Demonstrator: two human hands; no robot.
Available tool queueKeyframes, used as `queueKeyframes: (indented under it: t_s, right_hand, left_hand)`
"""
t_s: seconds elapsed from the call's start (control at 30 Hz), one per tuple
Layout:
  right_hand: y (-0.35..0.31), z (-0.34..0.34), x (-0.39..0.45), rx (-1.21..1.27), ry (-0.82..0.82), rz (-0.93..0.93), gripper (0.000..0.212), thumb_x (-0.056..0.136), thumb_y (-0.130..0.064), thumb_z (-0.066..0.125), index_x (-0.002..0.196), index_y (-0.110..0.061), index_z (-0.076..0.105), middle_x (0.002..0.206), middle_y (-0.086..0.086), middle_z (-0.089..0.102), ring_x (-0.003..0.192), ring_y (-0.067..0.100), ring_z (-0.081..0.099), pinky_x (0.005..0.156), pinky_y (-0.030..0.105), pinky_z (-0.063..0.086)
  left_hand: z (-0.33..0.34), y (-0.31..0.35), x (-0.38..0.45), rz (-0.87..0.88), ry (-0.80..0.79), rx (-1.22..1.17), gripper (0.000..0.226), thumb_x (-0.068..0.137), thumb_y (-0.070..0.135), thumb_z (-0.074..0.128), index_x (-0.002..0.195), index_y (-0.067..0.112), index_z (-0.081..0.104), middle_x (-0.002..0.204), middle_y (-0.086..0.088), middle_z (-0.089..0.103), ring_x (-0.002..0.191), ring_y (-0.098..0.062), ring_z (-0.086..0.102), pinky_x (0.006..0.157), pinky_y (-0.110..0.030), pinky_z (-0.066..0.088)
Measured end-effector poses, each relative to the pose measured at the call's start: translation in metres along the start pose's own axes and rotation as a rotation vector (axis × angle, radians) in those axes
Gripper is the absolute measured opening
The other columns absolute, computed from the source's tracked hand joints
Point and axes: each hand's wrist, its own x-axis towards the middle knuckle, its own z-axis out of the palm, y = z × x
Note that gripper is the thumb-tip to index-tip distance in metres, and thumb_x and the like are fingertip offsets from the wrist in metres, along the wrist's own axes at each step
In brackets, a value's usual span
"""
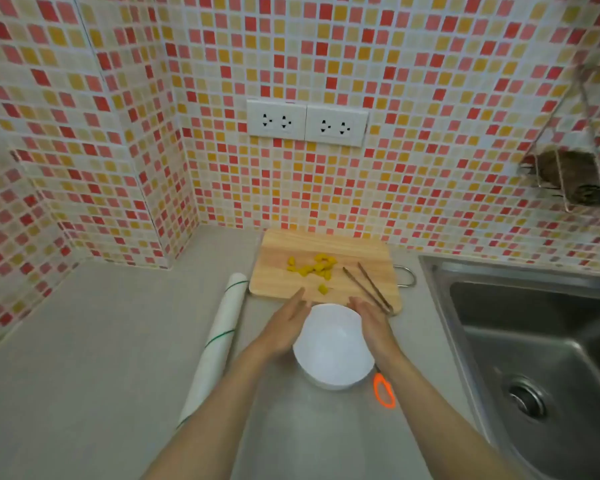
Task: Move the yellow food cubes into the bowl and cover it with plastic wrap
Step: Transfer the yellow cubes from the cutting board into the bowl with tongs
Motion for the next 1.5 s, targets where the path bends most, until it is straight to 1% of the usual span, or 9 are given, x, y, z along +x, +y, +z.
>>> queueKeyframes:
  t_s: [0.17,0.3,0.4,0.5,0.67,0.83,1.03,1.4,1.5]
  right_hand:
    - [0.006,0.006,0.010,0.042,0.025,0.079,0.031,0.095,-0.032,0.043,0.105,-0.015,0.066,0.104,0.007,0.067,0.099,0.019,0.062,0.081,0.029,0.043]
    - [0.005,0.001,0.024,-0.001,0.305,-0.147,0.027,0.097,-0.025,0.043,0.086,-0.013,0.065,0.088,0.004,0.065,0.084,0.018,0.058,0.071,0.015,0.043]
    - [0.005,-0.015,0.045,-0.267,0.513,-0.215,0.027,0.094,-0.024,0.047,0.097,-0.004,0.065,0.098,0.016,0.061,0.095,0.032,0.055,0.081,0.034,0.046]
    - [0.011,-0.028,0.069,-0.664,0.403,-0.095,0.042,0.089,-0.028,0.055,0.122,-0.002,0.055,0.120,0.026,0.052,0.115,0.039,0.045,0.095,0.043,0.038]
    - [0.012,-0.032,0.099,-0.951,0.199,-0.088,0.038,0.082,-0.030,0.063,0.113,-0.008,0.060,0.111,0.020,0.054,0.108,0.038,0.050,0.087,0.040,0.041]
    - [-0.002,-0.026,0.125,-0.783,0.124,-0.152,0.035,0.086,-0.023,0.059,0.121,-0.016,0.061,0.110,0.018,0.056,0.101,0.036,0.056,0.085,0.040,0.046]
    - [-0.010,-0.014,0.156,-0.945,-0.091,-0.224,0.037,0.088,-0.026,0.058,0.125,-0.024,0.059,0.104,0.015,0.054,0.100,0.033,0.054,0.084,0.037,0.044]
    - [-0.012,-0.019,0.134,-0.692,0.008,-0.331,0.032,0.086,-0.014,0.061,0.118,-0.017,0.065,0.090,0.011,0.058,0.087,0.026,0.057,0.071,0.029,0.040]
    - [-0.020,-0.029,0.098,-0.573,0.011,-0.411,0.032,0.085,-0.012,0.063,0.117,-0.012,0.065,0.087,0.003,0.054,0.077,0.016,0.055,0.067,0.016,0.038]
  left_hand:
    - [0.017,-0.003,0.000,-0.002,0.142,-0.231,0.040,0.099,0.025,0.041,0.139,0.017,0.044,0.145,0.000,0.045,0.130,-0.009,0.040,0.102,-0.018,0.027]
    - [0.012,-0.007,0.004,0.015,0.235,-0.286,0.030,0.098,0.019,0.042,0.118,0.013,0.064,0.120,-0.003,0.066,0.112,-0.014,0.058,0.091,-0.021,0.045]
    - [0.011,-0.009,0.003,0.021,0.258,-0.358,0.029,0.097,0.015,0.042,0.100,0.019,0.070,0.102,0.004,0.071,0.098,-0.012,0.064,0.076,-0.014,0.050]
    - [0.014,-0.013,0.005,-0.002,0.215,-0.420,0.029,0.098,0.017,0.042,0.101,0.021,0.070,0.103,0.005,0.072,0.097,-0.009,0.066,0.077,-0.015,0.051]
    - [0.018,-0.016,0.012,-0.064,0.117,-0.502,0.029,0.099,0.016,0.040,0.122,0.022,0.058,0.123,0.003,0.061,0.113,-0.010,0.057,0.098,-0.026,0.045]
    - [0.016,-0.016,0.020,-0.075,0.093,-0.522,0.031,0.099,0.013,0.039,0.124,0.021,0.053,0.131,-0.002,0.056,0.122,-0.017,0.051,0.101,-0.028,0.043]
    - [0.017,-0.020,0.025,-0.111,0.104,-0.556,0.030,0.097,0.015,0.042,0.122,0.011,0.060,0.122,-0.006,0.064,0.109,-0.018,0.062,0.093,-0.030,0.049]
    - [0.021,-0.022,0.027,-0.152,0.120,-0.602,0.024,0.096,0.021,0.047,0.103,0.026,0.070,0.098,0.010,0.075,0.092,-0.010,0.070,0.071,-0.021,0.055]
    - [0.021,-0.020,0.029,-0.137,0.133,-0.601,0.025,0.096,0.017,0.046,0.101,0.025,0.069,0.095,0.012,0.075,0.088,-0.005,0.070,0.068,-0.017,0.053]
